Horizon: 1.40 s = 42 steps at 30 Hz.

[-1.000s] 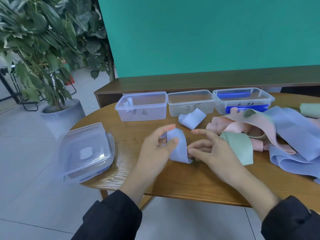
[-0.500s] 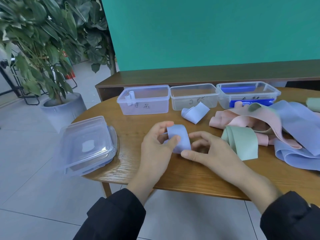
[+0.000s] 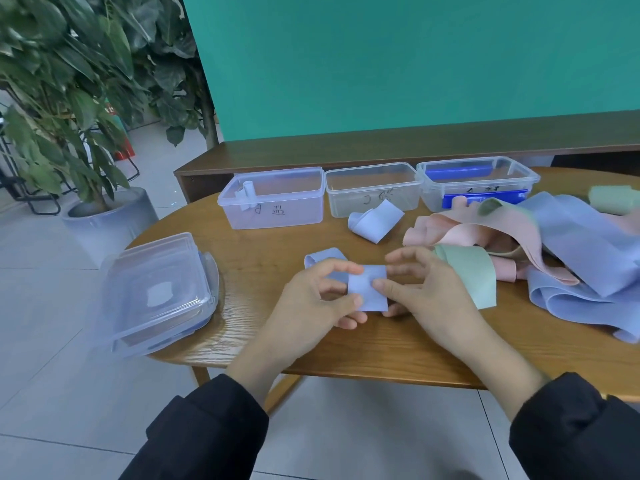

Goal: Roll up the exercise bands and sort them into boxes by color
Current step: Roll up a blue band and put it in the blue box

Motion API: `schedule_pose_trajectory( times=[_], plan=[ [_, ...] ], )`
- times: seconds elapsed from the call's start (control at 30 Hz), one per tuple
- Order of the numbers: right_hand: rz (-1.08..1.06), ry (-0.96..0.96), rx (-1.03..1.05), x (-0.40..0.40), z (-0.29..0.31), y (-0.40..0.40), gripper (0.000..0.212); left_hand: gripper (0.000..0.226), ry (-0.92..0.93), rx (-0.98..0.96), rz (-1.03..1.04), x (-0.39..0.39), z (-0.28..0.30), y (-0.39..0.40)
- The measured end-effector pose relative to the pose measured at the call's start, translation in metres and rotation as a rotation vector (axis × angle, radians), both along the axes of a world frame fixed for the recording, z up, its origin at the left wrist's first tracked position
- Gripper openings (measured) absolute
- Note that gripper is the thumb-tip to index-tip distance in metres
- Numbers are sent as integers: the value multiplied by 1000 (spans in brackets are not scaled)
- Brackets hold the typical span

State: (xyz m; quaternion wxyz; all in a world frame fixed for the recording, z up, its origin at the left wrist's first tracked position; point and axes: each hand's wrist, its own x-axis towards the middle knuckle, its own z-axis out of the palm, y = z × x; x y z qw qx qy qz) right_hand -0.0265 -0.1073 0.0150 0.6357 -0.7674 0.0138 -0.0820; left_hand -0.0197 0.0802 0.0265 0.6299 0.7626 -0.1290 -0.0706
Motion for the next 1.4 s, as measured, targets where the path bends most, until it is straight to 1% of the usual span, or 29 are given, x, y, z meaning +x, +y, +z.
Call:
schedule_pose_trajectory(
  times=[0.1,0.17,0.2,0.27,0.33,0.37,0.43,0.5,0.57,0.67,0.8,0.9,1.03,1.13,1.27,1.4],
  plan=[
    [-2,-42,-62,-4,3,-1,19,12,-14,-74,114,0,1,0],
    [30,-97,-58,-7,5,1,16,8,-48,-125,131,0,4,0],
    [47,-134,-37,-9,7,2,16,8,-64,-149,122,0,6,1],
    [77,-194,6,-10,10,5,24,10,-96,-175,110,-1,13,1],
    [103,-218,12,-10,12,5,32,14,-133,-162,102,-3,20,3],
    [118,-225,9,-10,13,5,32,18,-149,-144,93,-3,23,5],
    [119,-256,-3,-9,15,4,26,26,-170,-118,60,-5,28,9],
    [69,-306,-53,-9,17,4,15,30,-187,-104,50,-7,31,11],
    [38,-346,-112,-10,22,6,7,27,-227,-100,90,-9,36,12],
    [26,-400,-137,-12,37,7,9,17,-317,-72,148,-10,48,13],
    [8,-469,-72,-18,67,8,8,14,-436,-47,195,-17,71,13],
    [64,-476,-3,-27,95,8,2,9,-511,-43,208,-28,97,11],
    [116,-559,45,-42,138,10,5,10,-600,-21,195,-42,137,13],
    [163,-584,88,-52,164,10,7,8,-664,-18,184,-54,162,13],
    [193,-589,108,-63,185,9,8,12,-691,-55,156,-66,183,11],
    [189,-541,113,-60,183,7,10,12,-647,-83,170,-63,180,10]
  ],
)
